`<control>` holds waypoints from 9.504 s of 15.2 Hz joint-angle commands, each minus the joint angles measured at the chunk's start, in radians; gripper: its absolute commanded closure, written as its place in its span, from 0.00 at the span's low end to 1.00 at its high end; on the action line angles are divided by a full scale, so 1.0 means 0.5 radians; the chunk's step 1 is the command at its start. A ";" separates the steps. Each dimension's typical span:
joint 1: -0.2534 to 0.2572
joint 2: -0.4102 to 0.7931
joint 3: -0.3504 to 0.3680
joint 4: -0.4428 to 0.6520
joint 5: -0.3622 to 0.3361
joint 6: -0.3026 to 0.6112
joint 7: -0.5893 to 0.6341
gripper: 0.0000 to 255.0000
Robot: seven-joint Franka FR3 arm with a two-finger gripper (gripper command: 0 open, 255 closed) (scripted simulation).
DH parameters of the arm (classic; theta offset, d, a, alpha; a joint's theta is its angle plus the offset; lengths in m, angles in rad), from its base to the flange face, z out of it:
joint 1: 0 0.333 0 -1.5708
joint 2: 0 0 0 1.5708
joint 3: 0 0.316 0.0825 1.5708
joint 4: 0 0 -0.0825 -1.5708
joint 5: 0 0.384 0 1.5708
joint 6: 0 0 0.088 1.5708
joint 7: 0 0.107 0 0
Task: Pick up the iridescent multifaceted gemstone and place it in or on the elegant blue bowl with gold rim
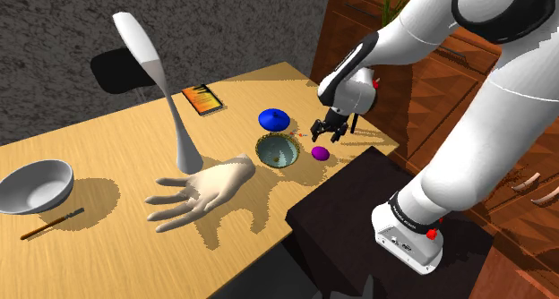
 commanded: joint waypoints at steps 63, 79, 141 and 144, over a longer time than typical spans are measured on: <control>0.357 0.124 -0.255 -0.013 -0.386 -0.205 0.464 1.00; 0.760 0.166 -0.519 -0.084 -1.127 -0.008 1.552 0.00; 1.070 -0.586 -0.557 0.229 -1.513 -1.034 2.143 1.00; 1.146 -0.437 -0.495 0.405 -1.396 -1.074 2.187 1.00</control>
